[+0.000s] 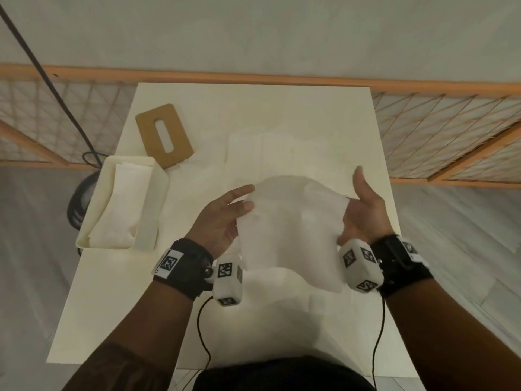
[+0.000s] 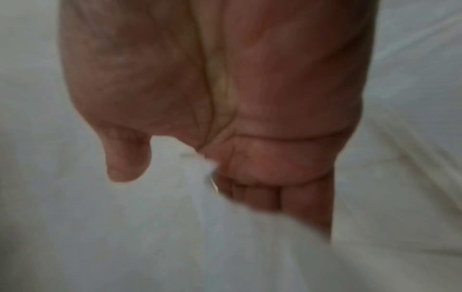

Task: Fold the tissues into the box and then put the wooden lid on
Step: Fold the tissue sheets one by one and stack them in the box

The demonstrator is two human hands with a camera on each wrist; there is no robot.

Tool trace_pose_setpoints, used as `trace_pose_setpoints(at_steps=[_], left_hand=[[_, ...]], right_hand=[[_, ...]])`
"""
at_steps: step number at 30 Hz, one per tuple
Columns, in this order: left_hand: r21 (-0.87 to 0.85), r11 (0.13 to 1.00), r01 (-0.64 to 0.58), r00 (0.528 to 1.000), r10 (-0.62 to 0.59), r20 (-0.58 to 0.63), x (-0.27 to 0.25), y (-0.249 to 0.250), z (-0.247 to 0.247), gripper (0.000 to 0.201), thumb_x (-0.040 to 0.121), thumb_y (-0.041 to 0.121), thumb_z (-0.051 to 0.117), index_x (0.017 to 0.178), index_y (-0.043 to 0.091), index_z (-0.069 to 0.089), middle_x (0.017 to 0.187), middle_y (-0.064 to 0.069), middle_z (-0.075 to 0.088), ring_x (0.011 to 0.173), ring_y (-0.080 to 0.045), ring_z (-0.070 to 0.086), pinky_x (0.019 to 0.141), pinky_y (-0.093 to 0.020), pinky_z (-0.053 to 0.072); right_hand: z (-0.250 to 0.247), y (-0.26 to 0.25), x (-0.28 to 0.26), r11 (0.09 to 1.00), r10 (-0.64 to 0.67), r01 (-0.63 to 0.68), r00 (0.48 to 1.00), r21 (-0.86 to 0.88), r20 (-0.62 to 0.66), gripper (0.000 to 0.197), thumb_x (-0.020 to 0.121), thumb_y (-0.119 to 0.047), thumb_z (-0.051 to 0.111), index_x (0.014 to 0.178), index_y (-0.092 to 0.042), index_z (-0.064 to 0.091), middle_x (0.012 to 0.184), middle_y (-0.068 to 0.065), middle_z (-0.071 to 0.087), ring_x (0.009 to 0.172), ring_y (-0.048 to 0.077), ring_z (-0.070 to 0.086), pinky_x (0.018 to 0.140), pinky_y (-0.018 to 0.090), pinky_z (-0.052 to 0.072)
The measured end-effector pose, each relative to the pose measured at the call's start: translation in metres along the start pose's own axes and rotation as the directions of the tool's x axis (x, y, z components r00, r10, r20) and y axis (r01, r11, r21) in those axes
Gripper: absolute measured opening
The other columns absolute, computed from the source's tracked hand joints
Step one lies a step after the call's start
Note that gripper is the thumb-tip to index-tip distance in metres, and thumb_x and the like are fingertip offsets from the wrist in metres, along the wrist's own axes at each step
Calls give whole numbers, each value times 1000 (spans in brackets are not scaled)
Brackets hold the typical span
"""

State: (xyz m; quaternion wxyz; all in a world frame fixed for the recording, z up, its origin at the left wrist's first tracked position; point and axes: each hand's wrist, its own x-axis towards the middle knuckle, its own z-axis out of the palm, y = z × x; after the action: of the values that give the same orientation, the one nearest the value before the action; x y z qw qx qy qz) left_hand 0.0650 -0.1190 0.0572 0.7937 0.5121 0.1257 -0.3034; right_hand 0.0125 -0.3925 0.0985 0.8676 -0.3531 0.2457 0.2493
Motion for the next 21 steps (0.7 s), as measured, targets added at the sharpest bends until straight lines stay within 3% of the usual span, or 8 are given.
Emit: trace_pose_setpoints(at_steps=[3, 5, 7, 10, 13, 15, 18, 21], left_hand=[[-11, 1000, 16, 995, -17, -100, -4, -10, -5, 61, 76, 11, 75, 135, 15, 59, 116, -11, 72, 108, -30, 65, 94, -47, 54], [-11, 999, 39, 993, -40, -114, -6, -16, -10, 69, 74, 10, 73, 141, 15, 53, 122, -10, 71, 107, -28, 67, 90, -47, 57], [-17, 999, 48, 995, -49, -90, -8, -19, -14, 76, 72, 1, 73, 143, 14, 49, 120, -11, 72, 103, -25, 72, 83, -40, 61], [78, 996, 31, 996, -24, -85, -11, -17, -19, 83, 69, -3, 76, 145, 15, 47, 114, -8, 75, 105, -23, 72, 81, -30, 60], [400, 913, -82, 994, 103, -31, -16, -4, -27, 88, 72, 12, 88, 144, 42, 46, 126, -4, 70, 119, -28, 65, 99, -40, 54], [588, 786, -190, 979, 199, 50, -19, 7, -31, 83, 80, 16, 80, 142, 56, 42, 134, 0, 65, 122, -23, 63, 108, -46, 47], [687, 651, -323, 944, 279, 179, -24, 20, -27, 76, 91, -2, 68, 143, 50, 49, 140, 11, 61, 132, -14, 56, 115, -46, 41], [676, 642, -363, 931, 281, 234, -30, 22, -22, 61, 91, -9, 64, 131, 38, 66, 135, 13, 65, 131, -8, 56, 115, -41, 42]], right_hand=[[-11, 26, -1, 998, 53, -53, 999, 41, 1, 88, 91, -73, 44, 140, -2, 58, 139, 23, 60, 125, 37, 60, 106, 50, 47], [-14, 36, 5, 992, 42, -44, 999, -115, -24, 53, 100, -39, 54, 134, 1, 62, 131, 24, 64, 110, 35, 69, 92, 47, 59], [-17, 37, 14, 968, -8, -6, 999, -251, -54, 37, 97, -13, 60, 130, 3, 63, 129, 27, 64, 106, 35, 70, 86, 44, 60], [-19, 31, 22, 944, -52, 29, 997, -329, -62, 39, 97, -12, 61, 133, 4, 60, 132, 27, 63, 116, 40, 64, 100, 52, 54], [-21, 25, 24, 908, -139, 85, 985, -410, -103, 34, 97, -9, 62, 128, 2, 63, 125, 25, 68, 110, 39, 65, 94, 47, 56], [-22, 22, 23, 875, -192, 120, 975, -468, -108, 30, 97, -7, 63, 126, -5, 66, 121, 22, 70, 103, 36, 69, 87, 45, 57], [-21, 23, 20, 838, -224, 158, 972, -522, -66, 26, 97, -8, 61, 120, -10, 73, 107, 16, 74, 87, 29, 71, 69, 38, 58], [-20, 27, 19, 844, -222, 172, 974, -507, -39, 16, 91, -4, 63, 95, -8, 77, 95, 14, 73, 76, 28, 67, 60, 34, 54]])
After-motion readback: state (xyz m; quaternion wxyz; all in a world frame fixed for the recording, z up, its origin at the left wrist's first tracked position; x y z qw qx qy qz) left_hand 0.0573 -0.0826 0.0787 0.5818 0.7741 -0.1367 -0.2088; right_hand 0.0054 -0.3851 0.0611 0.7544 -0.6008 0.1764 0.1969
